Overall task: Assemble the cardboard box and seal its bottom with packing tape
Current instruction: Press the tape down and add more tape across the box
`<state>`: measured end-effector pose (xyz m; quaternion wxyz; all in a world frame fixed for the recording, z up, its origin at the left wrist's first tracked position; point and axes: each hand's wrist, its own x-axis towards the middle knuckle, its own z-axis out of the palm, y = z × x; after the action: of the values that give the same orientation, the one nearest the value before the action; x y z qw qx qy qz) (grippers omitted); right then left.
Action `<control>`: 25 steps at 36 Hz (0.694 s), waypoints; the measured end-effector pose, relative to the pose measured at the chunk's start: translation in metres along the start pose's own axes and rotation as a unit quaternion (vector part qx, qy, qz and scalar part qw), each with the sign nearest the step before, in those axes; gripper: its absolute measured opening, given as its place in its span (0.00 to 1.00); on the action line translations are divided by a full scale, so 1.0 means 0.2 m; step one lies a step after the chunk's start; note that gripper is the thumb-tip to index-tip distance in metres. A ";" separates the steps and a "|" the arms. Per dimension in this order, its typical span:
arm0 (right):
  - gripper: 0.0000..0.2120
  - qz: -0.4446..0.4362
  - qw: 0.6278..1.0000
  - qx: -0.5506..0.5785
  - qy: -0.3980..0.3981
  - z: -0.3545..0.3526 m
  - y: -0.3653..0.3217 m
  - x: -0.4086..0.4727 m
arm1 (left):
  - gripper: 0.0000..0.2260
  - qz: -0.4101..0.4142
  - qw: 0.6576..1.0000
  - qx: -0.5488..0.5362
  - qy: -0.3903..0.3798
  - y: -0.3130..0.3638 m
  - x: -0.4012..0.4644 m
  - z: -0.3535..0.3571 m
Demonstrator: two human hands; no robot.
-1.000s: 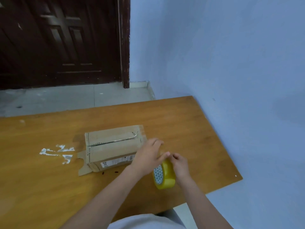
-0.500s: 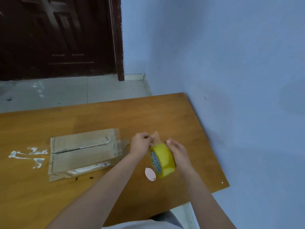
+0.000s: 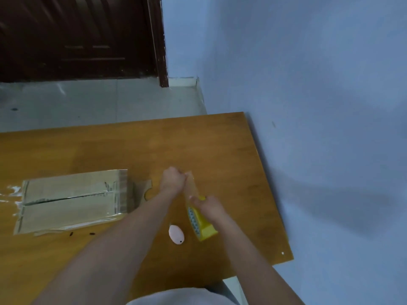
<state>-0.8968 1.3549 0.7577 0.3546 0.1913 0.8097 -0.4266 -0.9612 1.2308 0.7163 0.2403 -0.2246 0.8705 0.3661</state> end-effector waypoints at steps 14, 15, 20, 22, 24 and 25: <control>0.26 0.033 0.999 -0.011 0.012 0.03 0.08 0.13 | 0.10 0.176 0.975 0.087 0.105 -0.16 0.11 0.17; 0.26 0.033 0.999 -0.010 0.014 0.04 0.08 0.14 | 0.09 0.180 0.973 0.083 0.118 -0.17 0.12 0.18; 0.24 0.027 1.000 0.008 0.008 0.04 0.08 0.16 | 0.07 0.184 0.966 0.083 0.162 -0.22 0.14 0.25; 0.21 0.015 1.000 0.011 0.001 0.03 0.07 0.16 | 0.06 0.182 0.965 0.069 0.173 -0.23 0.14 0.26; 0.20 0.002 1.000 -0.005 -0.007 0.02 0.06 0.17 | 0.06 0.192 0.962 0.063 0.185 -0.24 0.14 0.27; 0.20 -0.003 1.000 -0.012 -0.009 0.02 0.06 0.17 | 0.07 0.195 0.960 0.063 0.191 -0.26 0.14 0.28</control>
<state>-0.9117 1.3587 0.7247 0.3631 0.1811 0.8118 -0.4199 -0.9406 1.2338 0.6382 0.0076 -0.1009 0.9485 0.3003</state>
